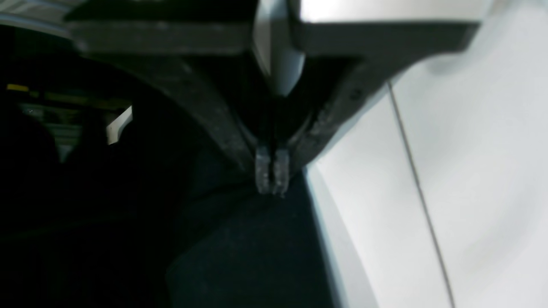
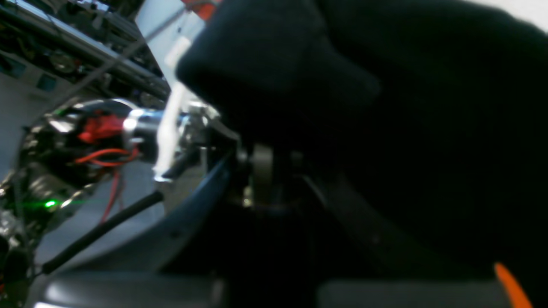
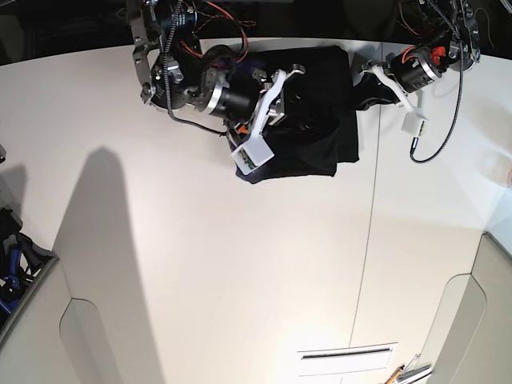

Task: Fold the T-shirt properly
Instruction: 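Lift and fold the bundle over toward the left gripper with the right gripper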

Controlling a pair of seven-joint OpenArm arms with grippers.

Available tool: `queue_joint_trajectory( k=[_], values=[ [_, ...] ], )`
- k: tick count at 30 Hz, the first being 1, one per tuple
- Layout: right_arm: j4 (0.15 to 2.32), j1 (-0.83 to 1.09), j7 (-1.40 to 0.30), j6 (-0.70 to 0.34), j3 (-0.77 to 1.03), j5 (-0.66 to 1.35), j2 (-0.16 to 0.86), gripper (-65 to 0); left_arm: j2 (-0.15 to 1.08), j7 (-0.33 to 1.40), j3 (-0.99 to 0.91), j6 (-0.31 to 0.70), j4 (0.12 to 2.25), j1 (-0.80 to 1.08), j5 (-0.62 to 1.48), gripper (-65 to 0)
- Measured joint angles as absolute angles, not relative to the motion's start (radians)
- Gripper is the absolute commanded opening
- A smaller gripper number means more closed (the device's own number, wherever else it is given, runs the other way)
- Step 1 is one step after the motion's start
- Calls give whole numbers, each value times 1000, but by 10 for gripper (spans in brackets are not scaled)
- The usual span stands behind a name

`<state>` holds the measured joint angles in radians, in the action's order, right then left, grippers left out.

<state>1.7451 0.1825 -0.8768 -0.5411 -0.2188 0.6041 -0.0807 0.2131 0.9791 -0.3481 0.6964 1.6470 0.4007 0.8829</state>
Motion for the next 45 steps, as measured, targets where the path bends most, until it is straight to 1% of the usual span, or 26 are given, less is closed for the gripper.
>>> queue_joint_trajectory(
  k=[5,11,18,19,21,22,23,25,26,33,39,45],
  values=[
    [1636,182,-789,-537,-223,597,-80,-650,213,979,-348,696,1647,401,895,-650],
    [1541,139,-786,-538,-225,601,-80,-650,213,980,-348,695,1647,401,907,-650],
    [1530,85,-787,-537,-228,600,-80,-650,213,986,-348,692,1646,401,930,-650],
    [1530,79,-786,-537,-228,601,-80,-637,213,987,-348,692,1646,401,936,-650],
    [1530,68,-789,-536,-230,601,-80,-540,213,995,-348,692,1645,401,947,-650],
    [1530,66,-789,-535,-234,606,-80,-512,213,995,-348,692,1645,401,950,-628],
    [1530,67,-789,-535,-239,610,-80,-500,213,995,-348,692,1645,401,952,-597],
    [1530,67,-812,-536,-260,637,-78,-500,213,999,-348,693,1644,401,963,-547],
    [1530,67,-828,-536,-274,652,-78,-500,213,999,-348,693,1644,401,971,-537],
    [1530,67,-835,-537,-389,668,-83,-500,213,1010,-348,693,1644,402,997,-535],
    [1530,65,-835,-539,-396,669,-134,-500,213,1044,-348,693,1644,401,1033,-535],
    [1530,14,-839,-543,-397,613,-135,-500,218,1056,-427,693,1656,402,1052,-535]
  ],
)
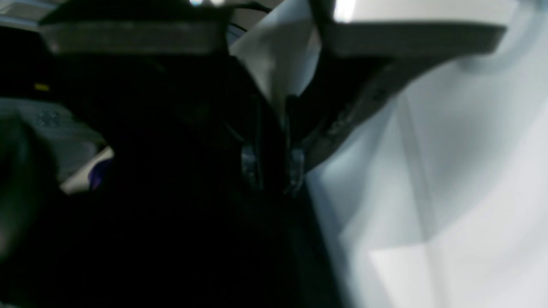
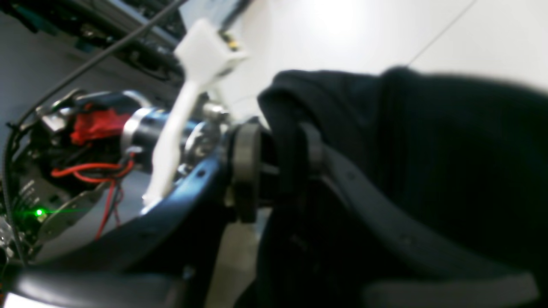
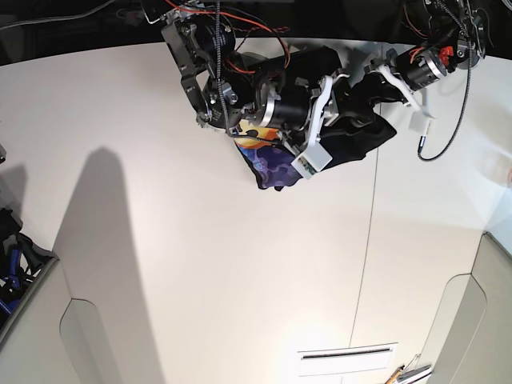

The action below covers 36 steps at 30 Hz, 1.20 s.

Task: Fold the T-shirt properly
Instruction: 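Lift and fold the bundle over toward the left gripper with the right gripper, then grasp the bundle's other end with the left gripper and lift it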

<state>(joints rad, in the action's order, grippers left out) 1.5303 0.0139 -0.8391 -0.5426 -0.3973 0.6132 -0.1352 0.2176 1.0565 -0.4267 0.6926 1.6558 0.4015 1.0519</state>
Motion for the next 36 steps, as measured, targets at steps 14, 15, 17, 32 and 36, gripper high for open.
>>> queue_joint_trajectory(
  k=[14,15,17,32,36],
  values=[
    [1546,-138,-909,-542,-397,427,-136,-501,257,1175,-736,692,1657,402,1318,-535],
    [1555,-148,-922,-542,-393,398,-136,-511,263,1193,-744,692,1657,402,1364,-535],
    [1583,-164,-952,-542,-369,363,-136,-580,268,1243,-747,693,1657,402,1452,-536],
    [1689,-167,-1185,-550,-64,588,-141,-650,250,1293,-566,693,1998,404,1457,-650],
    [1641,-166,-1207,-555,-63,683,-142,-650,250,1296,-371,693,2024,405,1454,-650]
  ],
)
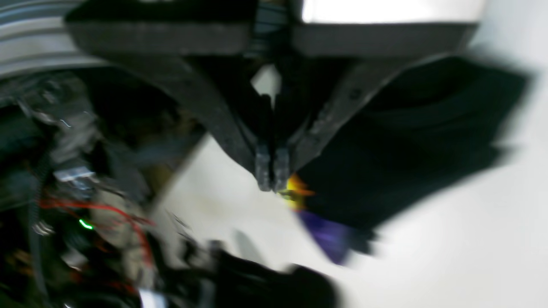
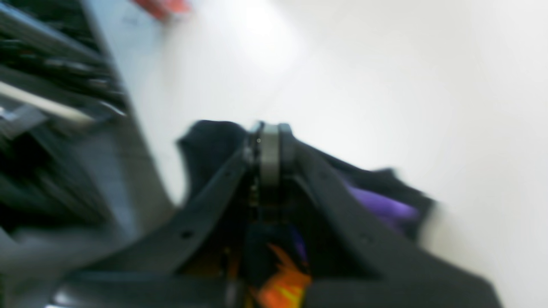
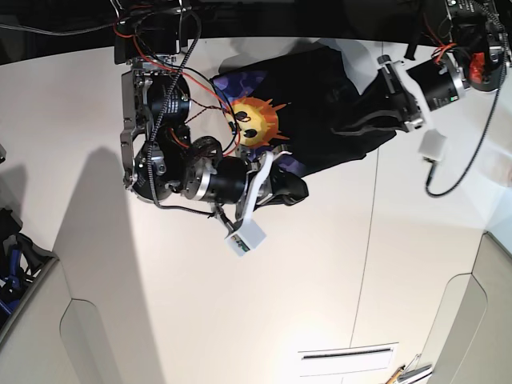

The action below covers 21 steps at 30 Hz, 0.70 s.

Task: Fold the T-shirt properly
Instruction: 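Grasp the bundle's other end with the left gripper and lift it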

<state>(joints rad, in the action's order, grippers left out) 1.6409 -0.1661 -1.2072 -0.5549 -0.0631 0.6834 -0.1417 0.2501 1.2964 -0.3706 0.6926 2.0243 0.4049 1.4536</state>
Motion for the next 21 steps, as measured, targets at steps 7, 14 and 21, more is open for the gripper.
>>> queue_joint_trajectory(
  k=[7,14,21],
  values=[
    [1469,-166,-1231,-580,-64,778,-141,-650,252,1294,-102,693,1987,406,1371,-650],
    [1320,-169,-1180,-588,-64,702,-142,-650,253,1113,-81,693,1789,403,1059,-650],
    [1296,-173,-1081,-578,-68,561,-99,-650,252,1001,-80,654,1681,379,836,-650]
  ],
)
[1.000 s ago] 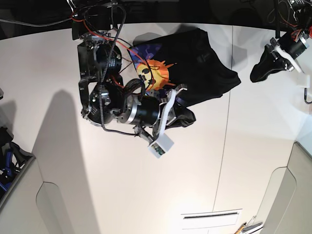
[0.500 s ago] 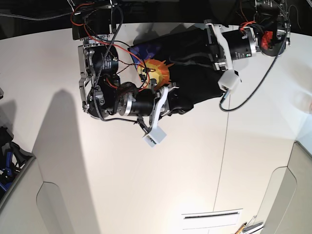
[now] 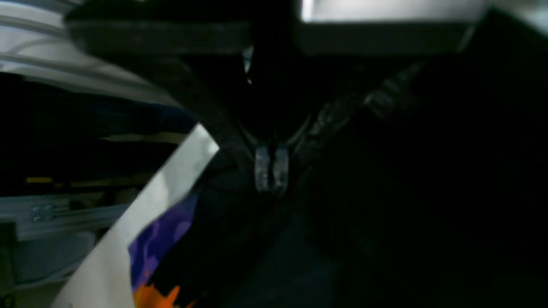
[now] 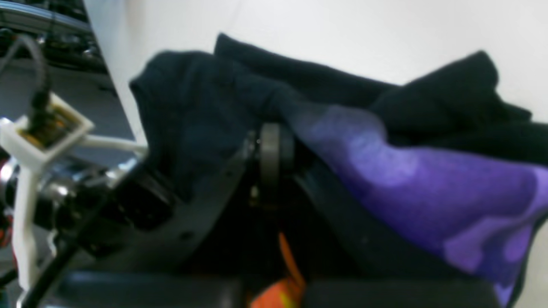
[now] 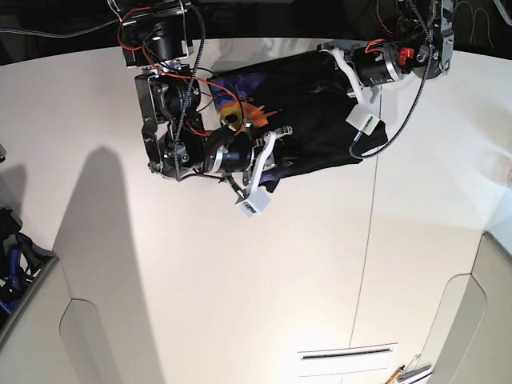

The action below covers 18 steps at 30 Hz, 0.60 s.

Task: Fold the T-shirt properly
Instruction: 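Grasp the bundle's other end with the left gripper and lift it, then hold the bundle with both grippers and lay it flat, print side up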

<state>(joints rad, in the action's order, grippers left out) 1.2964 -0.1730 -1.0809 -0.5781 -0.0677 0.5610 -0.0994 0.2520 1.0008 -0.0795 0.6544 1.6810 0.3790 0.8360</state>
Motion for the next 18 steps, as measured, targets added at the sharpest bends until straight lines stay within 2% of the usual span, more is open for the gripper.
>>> queue_joint_trajectory(
  k=[4,9,18],
  values=[
    [1299,-171,-1078,-554,-61,580,-52,-650,252,973,-79,643,1681,328,768,-650],
    [1310,-109,-1079,-550,31,657,-45,-650,255,955,-79,612,1676,247,712,-650],
    [1400,36,-1262,-580,214,867,-44,-650,255,876,-83,538,1671,101,609,-650]
  ],
)
